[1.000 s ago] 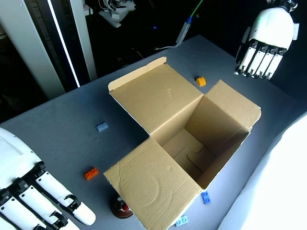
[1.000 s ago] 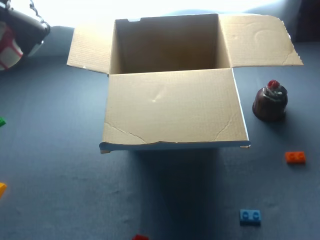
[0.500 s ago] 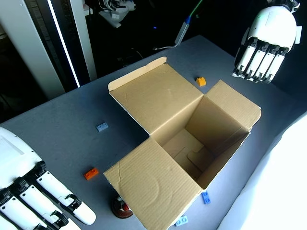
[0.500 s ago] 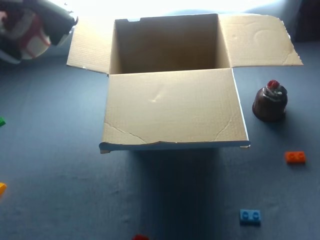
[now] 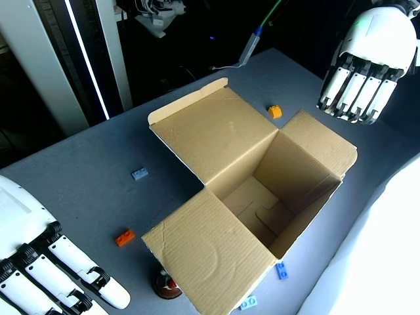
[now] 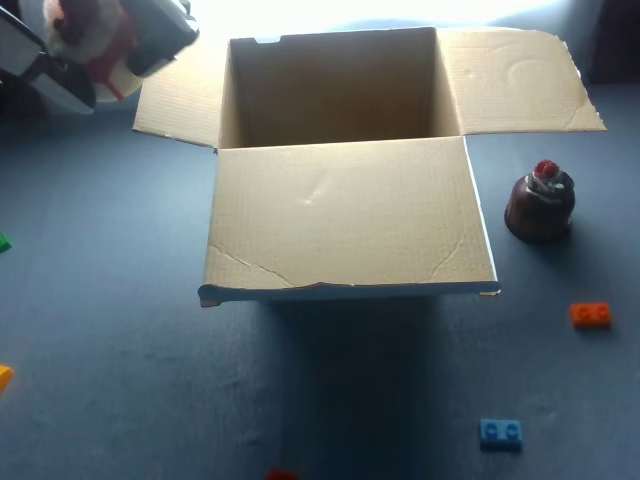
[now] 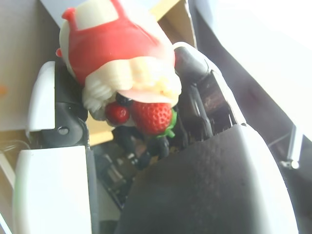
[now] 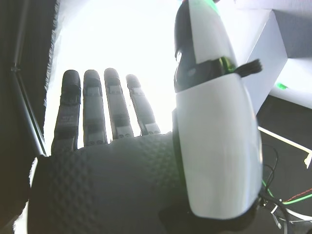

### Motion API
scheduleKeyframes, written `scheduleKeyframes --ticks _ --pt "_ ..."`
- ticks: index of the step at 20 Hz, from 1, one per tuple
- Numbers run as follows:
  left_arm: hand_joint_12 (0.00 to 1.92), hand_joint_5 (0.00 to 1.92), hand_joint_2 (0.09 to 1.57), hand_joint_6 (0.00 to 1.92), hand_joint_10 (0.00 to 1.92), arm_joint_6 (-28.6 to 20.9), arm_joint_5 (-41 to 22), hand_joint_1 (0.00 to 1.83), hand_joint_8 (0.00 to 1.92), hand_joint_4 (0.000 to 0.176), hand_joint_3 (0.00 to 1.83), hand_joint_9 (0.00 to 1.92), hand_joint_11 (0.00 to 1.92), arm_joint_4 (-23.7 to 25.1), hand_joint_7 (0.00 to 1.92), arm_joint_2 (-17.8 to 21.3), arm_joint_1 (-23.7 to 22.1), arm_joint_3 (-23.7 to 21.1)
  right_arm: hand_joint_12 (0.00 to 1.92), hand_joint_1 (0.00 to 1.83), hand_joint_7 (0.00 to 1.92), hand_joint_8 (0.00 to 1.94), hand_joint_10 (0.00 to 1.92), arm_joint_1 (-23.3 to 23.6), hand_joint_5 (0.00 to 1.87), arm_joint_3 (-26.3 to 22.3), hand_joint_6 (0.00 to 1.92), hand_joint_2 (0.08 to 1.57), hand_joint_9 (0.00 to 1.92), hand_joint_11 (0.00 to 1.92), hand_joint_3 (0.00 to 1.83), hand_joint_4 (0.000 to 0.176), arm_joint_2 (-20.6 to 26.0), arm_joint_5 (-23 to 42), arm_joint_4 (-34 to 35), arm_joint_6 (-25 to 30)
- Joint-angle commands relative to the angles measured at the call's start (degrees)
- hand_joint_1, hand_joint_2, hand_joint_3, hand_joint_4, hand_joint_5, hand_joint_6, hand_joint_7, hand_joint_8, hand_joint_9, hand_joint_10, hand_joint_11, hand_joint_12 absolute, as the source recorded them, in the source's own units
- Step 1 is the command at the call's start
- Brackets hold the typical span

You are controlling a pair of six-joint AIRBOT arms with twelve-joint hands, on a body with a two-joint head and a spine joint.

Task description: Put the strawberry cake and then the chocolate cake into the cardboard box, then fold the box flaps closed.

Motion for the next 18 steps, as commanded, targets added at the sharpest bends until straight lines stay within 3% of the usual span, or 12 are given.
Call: scheduleKeyframes --ticks 1,3,4,5,6,8,9,18 --pt "1.92 0.59 1.32 1.55 1.75 0.2 1.6 1.25 1.65 0.0 0.01 0.54 0.36 -4.8 0.55 0.1 -1.0 -0.3 0.31 0.98 0.1 0.0 0.0 0.4 0.04 0.1 0.0 1.05 0.1 0.0 0.01 0.0 0.7 6.7 -1.6 -0.4" --pt "1.92 0.61 1.32 1.57 1.77 0.2 1.7 1.1 1.61 0.026 0.0 0.43 0.36 -4.5 0.6 -0.6 -1.0 -1.3 0.36 1.02 0.11 0.0 0.0 0.5 0.06 0.1 0.0 1.04 0.11 0.0 0.0 0.001 0.7 6.7 -1.6 -0.4" --pt "1.92 0.62 1.32 1.56 1.78 0.2 1.7 1.1 1.61 0.028 0.0 0.42 0.37 -4.5 0.6 -1.0 -1.0 -1.7 0.36 1.01 0.1 0.0 0.0 0.5 0.05 0.1 0.0 1.04 0.11 0.0 0.0 0.004 0.7 6.7 -1.6 -0.4" --pt "1.92 0.58 1.32 1.58 1.75 0.2 1.9 1.24 1.63 0.0 0.01 0.54 0.38 -4.5 0.56 -1.5 -0.9 -2.2 0.36 1.0 0.1 0.0 0.0 0.5 0.05 0.1 0.0 1.05 0.11 0.0 0.0 0.004 0.7 6.7 -1.6 -0.4" --pt "1.92 0.57 1.32 1.58 1.74 0.2 2.0 1.27 1.63 0.0 0.01 0.57 0.39 -4.5 0.55 -1.8 -0.8 -2.5 0.38 1.0 0.1 0.0 0.0 0.5 0.05 0.1 0.0 1.05 0.12 0.0 0.0 0.003 0.7 6.7 -1.6 -0.4" --pt "1.92 0.6 1.32 1.58 1.78 0.2 2.3 1.1 1.6 0.026 0.0 0.45 0.4 -4.2 0.61 -2.7 -0.4 -3.1 0.45 1.0 0.11 0.0 0.0 0.5 0.07 0.1 0.0 1.04 0.13 0.0 0.0 0.003 0.7 6.7 -1.6 -0.4" --pt "1.92 0.56 1.32 1.6 1.74 0.3 2.5 1.24 1.62 0.0 0.01 0.55 0.38 -4.0 0.57 -3.1 -0.2 -3.4 0.45 1.01 0.1 0.0 0.0 0.5 0.06 0.1 0.0 1.04 0.13 0.0 0.0 0.008 0.7 6.7 -1.6 -0.4" --pt "1.88 0.57 1.33 1.65 1.72 1.6 5.3 1.27 1.6 0.0 0.0 0.58 0.4 -4.2 0.55 -7.7 2.7 -3.5 0.3 1.02 0.11 0.0 0.0 0.6 0.06 0.2 0.0 1.04 0.13 0.0 0.0 0.0 0.7 6.6 -1.6 -0.4"
